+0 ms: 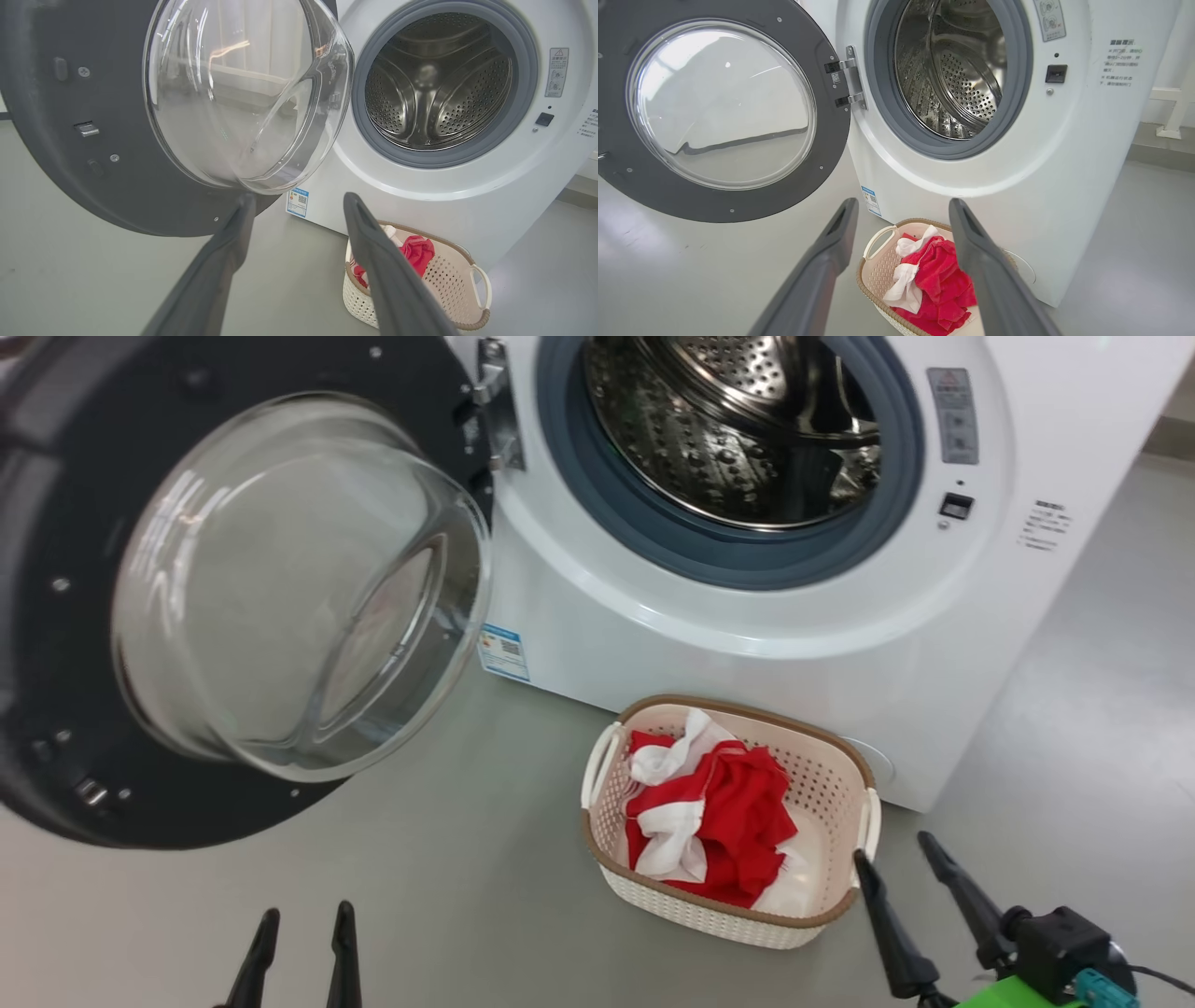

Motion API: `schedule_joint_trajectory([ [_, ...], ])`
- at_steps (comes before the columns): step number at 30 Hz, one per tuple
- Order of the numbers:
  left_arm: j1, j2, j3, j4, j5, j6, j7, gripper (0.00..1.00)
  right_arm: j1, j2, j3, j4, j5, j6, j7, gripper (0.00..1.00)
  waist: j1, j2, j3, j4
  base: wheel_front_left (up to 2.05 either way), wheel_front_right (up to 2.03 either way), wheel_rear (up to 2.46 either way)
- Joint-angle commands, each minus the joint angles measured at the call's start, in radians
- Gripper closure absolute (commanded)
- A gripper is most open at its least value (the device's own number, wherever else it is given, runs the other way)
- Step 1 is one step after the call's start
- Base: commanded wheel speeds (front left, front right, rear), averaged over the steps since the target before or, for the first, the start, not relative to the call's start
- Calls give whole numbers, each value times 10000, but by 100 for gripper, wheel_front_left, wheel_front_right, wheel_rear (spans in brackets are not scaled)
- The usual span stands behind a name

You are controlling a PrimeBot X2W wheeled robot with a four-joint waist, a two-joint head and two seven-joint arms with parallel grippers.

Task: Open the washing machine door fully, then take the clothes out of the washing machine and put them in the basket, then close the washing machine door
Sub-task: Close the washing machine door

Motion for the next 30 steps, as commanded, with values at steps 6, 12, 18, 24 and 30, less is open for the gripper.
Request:
schedule_joint_trajectory([
  [6,158,51,285,-523,-285,304,-51,0,-772,-188,656,-74,170,65,-65,0,0,-1,-102,373,0,0,0],
  [12,296,51,277,-684,-369,437,-51,0,-859,-213,785,-1,219,65,-65,0,0,-1,-128,386,0,0,0],
  [18,277,51,364,-804,-639,350,-51,0,-764,-199,781,-8,246,65,-65,0,0,-1,-166,354,0,0,0],
  [24,-12,51,785,-1418,-1165,68,-51,83,-568,-125,517,-96,198,65,-65,0,0,-1,-210,314,0,0,0],
  [30,-675,56,1756,-2365,-747,-573,-51,100,-418,-31,355,-198,144,65,-65,0,0,-1,-154,256,0,0,0],
])
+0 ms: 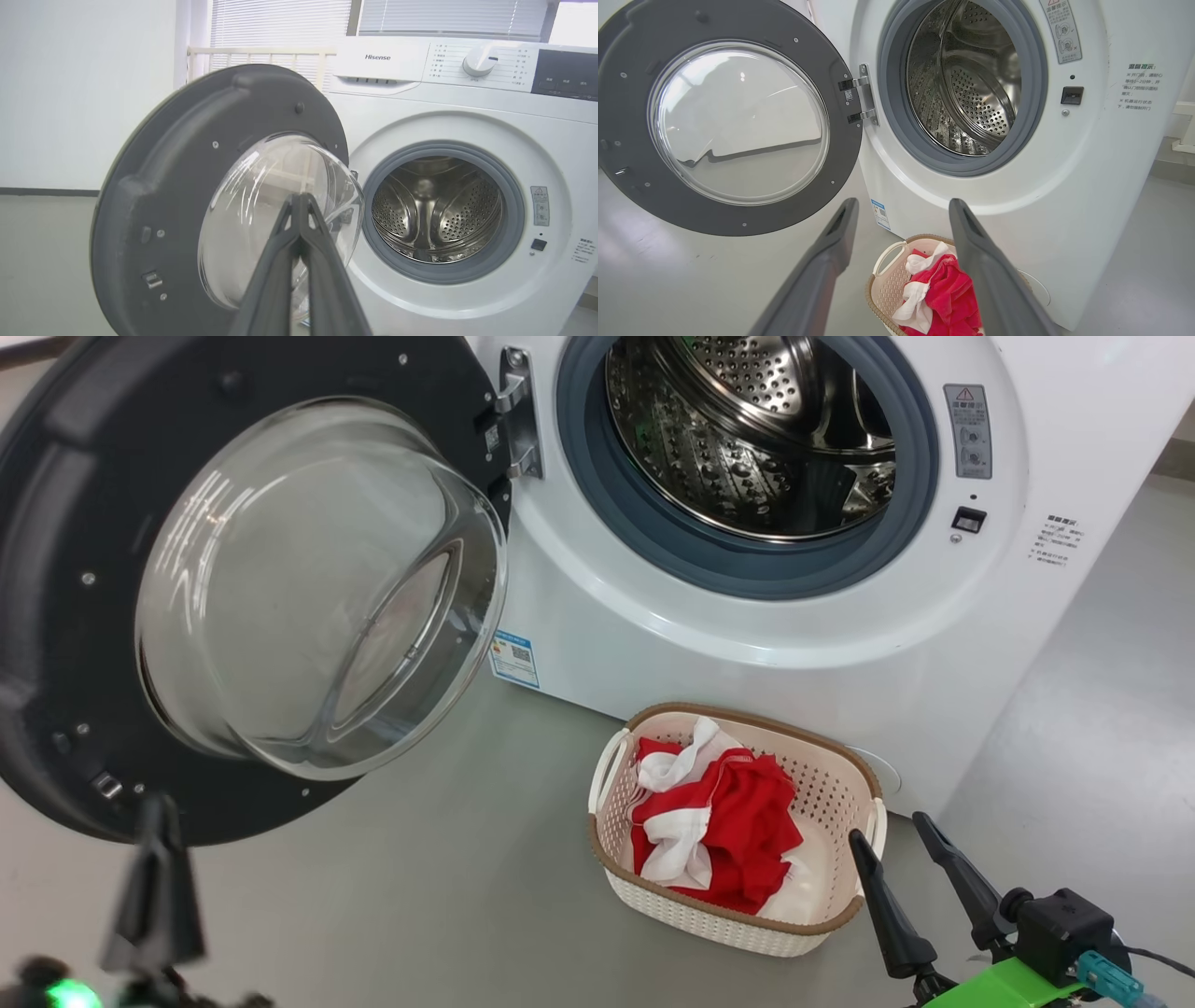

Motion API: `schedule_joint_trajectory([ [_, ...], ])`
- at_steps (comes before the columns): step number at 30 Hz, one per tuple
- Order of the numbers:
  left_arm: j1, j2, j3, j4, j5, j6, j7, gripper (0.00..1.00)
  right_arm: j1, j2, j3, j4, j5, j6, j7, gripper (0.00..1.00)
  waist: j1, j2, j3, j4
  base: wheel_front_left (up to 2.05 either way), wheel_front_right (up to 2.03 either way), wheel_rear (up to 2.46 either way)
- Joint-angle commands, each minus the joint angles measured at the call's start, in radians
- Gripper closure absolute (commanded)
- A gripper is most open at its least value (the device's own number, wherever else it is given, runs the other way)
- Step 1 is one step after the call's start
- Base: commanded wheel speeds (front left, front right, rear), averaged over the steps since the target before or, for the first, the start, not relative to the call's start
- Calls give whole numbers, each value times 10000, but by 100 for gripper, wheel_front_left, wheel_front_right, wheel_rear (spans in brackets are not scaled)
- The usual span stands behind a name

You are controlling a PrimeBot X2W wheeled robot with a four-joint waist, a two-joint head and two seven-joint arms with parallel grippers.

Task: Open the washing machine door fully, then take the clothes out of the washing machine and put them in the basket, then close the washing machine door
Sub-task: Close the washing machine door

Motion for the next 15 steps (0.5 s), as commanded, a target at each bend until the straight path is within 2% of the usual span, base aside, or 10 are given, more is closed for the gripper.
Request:
schedule_joint_trajectory([
  [1,-627,100,554,-469,220,-129,-49,100,-63,-45,147,-293,-59,63,-65,0,0,0,54,-47,0,0,0],
  [7,-2202,1059,1859,-1123,518,-557,-49,100,-102,4,80,-360,-122,63,-65,0,0,0,346,-257,0,0,0],
  [15,-4502,2673,3581,-490,-395,-653,-49,100,-422,-19,-43,-426,-196,63,-65,0,0,0,996,-593,0,0,0],
])
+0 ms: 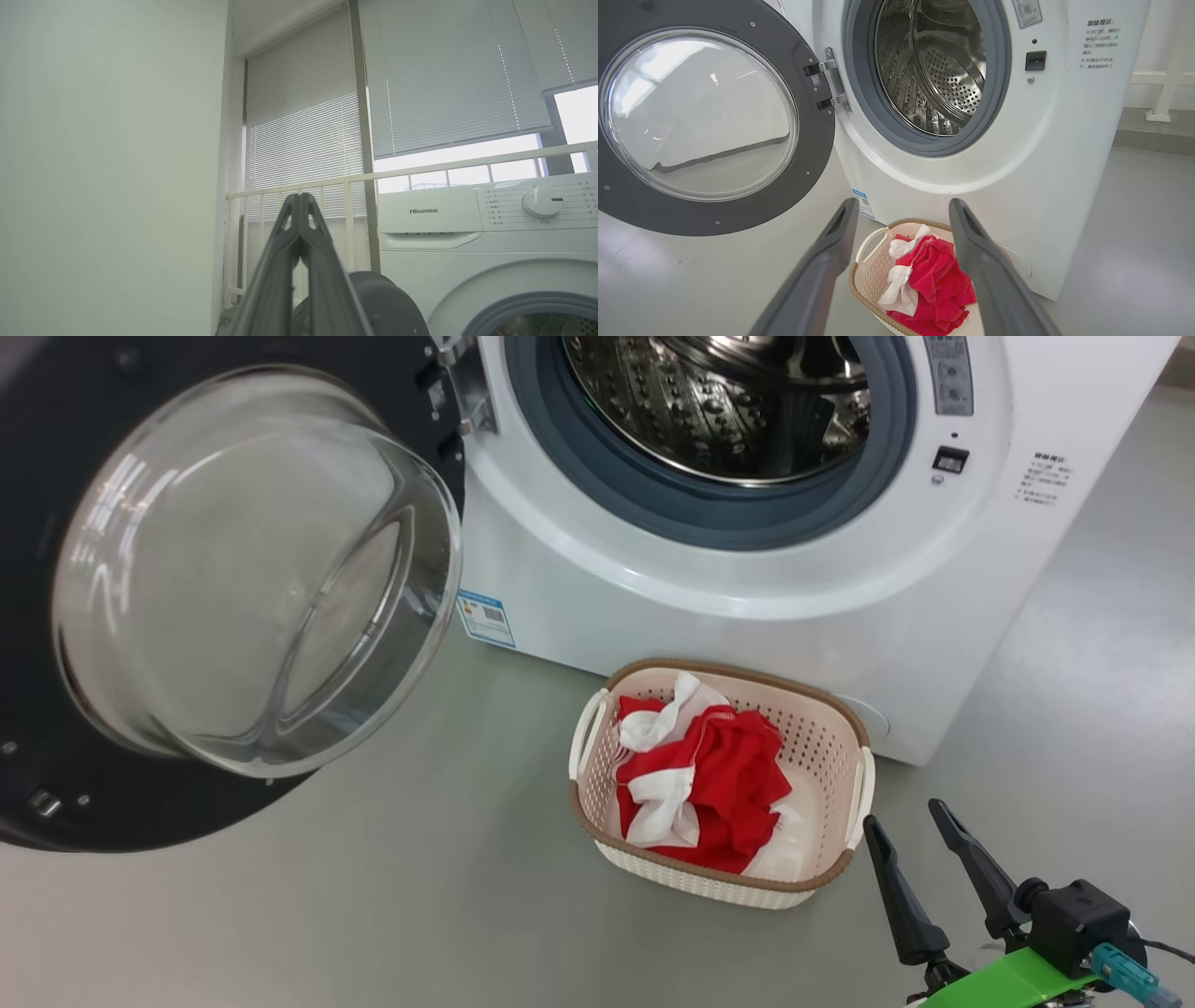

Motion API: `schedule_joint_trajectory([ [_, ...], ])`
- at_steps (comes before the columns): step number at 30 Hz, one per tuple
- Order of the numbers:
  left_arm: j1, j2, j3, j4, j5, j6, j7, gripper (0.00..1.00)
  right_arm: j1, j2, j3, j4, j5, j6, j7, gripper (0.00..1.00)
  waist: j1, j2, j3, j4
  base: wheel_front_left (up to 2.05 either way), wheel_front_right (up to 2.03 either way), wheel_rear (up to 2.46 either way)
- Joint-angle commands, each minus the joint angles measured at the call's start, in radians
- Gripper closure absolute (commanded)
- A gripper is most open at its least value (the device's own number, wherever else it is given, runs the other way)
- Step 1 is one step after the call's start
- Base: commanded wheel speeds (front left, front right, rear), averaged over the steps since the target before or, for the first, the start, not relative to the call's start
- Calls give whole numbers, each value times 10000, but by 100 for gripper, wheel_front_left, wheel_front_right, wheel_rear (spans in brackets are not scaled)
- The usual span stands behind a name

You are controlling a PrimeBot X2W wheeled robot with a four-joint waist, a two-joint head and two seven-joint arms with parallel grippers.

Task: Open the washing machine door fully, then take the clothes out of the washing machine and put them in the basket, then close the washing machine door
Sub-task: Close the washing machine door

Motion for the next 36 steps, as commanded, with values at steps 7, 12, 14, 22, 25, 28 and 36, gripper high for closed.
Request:
schedule_joint_trajectory([
  [7,-1810,1940,921,3130,-2859,-65,-14,100,-600,-83,135,-278,-128,63,-65,0,0,0,534,-206,0,0,0],
  [12,-2639,2959,651,5709,-4274,-65,1161,100,-699,-98,103,-288,-143,63,-65,0,0,0,670,-222,0,0,0],
  [14,-2972,3212,552,6563,-4823,-66,1846,100,-718,-103,90,-283,-145,63,-65,0,0,0,710,-212,0,0,0],
  [22,-4058,3960,64,9417,-6124,-66,5201,100,-789,-140,177,-269,-167,63,-65,0,0,0,866,-187,0,0,0],
  [25,-4251,4025,-25,9739,-6551,-66,6163,100,-825,-160,203,-268,-169,63,-65,0,0,0,915,-205,0,0,0],
  [28,-4236,4109,-169,9812,-7058,-66,7260,100,-877,-195,239,-262,-171,63,-65,0,0,0,998,-243,0,0,0],
  [36,-3609,4101,-331,9229,-8121,-67,8881,100,-923,-259,251,-262,-169,63,-65,0,0,0,1114,-296,0,0,0],
])
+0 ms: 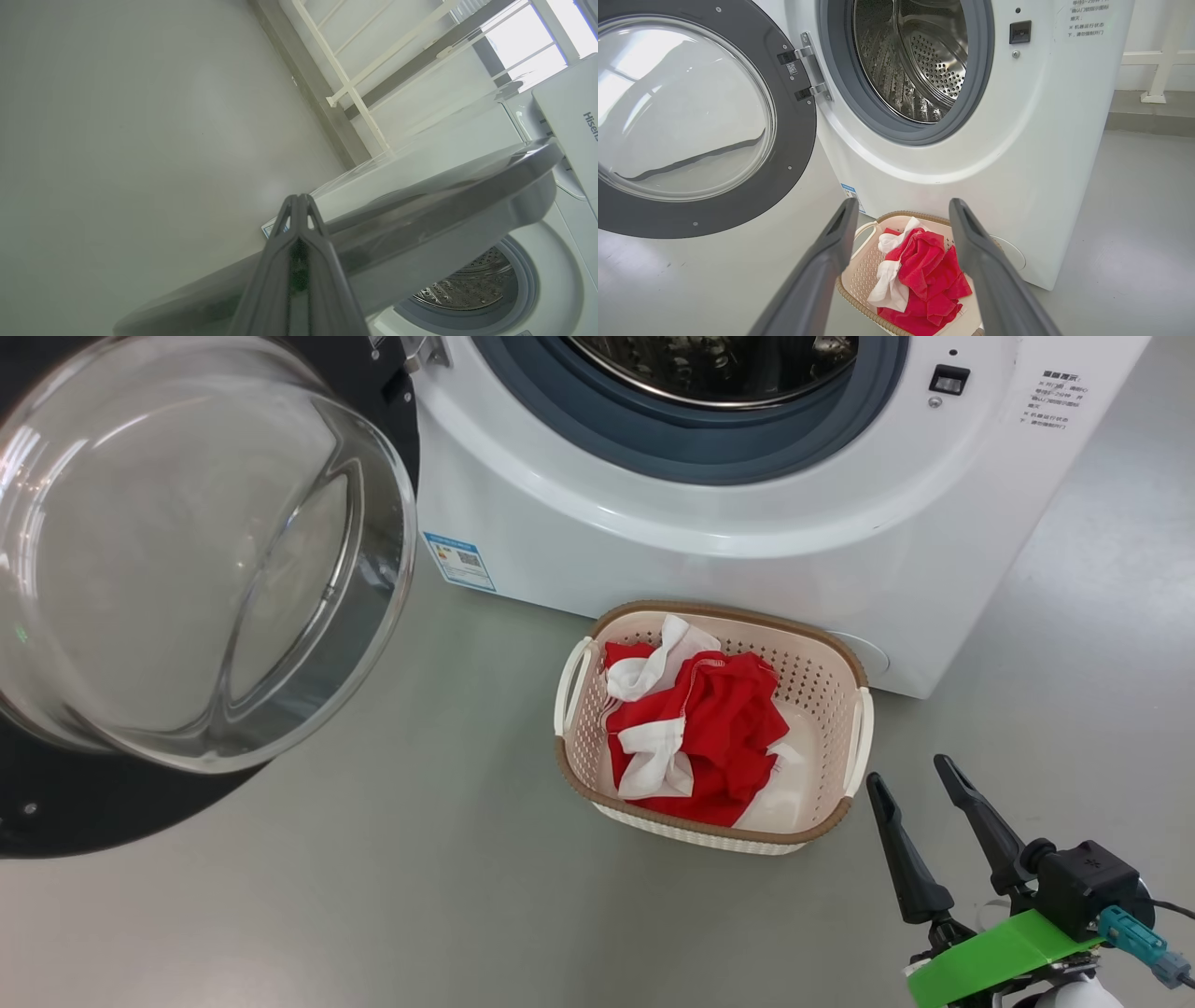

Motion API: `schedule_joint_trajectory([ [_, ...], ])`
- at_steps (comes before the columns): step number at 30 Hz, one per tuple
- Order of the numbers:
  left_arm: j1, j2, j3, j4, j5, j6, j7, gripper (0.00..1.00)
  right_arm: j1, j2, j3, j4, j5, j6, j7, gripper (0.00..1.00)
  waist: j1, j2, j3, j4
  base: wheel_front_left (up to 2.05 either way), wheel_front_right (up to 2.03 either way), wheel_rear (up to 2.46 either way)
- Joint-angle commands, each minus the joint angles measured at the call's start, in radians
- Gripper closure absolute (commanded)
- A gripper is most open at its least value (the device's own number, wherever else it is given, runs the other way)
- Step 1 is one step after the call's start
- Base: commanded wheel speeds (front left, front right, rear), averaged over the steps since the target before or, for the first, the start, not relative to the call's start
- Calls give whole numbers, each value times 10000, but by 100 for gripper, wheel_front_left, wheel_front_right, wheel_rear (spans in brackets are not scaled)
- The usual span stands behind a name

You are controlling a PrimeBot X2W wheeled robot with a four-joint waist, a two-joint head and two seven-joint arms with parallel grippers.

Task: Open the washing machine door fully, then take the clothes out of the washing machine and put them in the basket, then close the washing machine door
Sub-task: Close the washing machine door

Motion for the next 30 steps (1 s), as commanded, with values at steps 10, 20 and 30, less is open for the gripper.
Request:
schedule_joint_trajectory([
  [10,1334,722,-398,-2017,-1016,-57,1585,100,-235,-107,216,-193,-82,63,-65,0,0,0,-183,23,0,0,0],
  [20,2624,662,-727,-4316,-2178,-57,2717,100,-67,-32,181,-162,-47,63,-65,0,0,0,-581,12,0,0,0],
  [30,3514,542,-1363,-6481,-2752,-57,3274,100,99,33,157,-176,-7,63,-65,0,0,0,-931,-207,0,0,0],
])
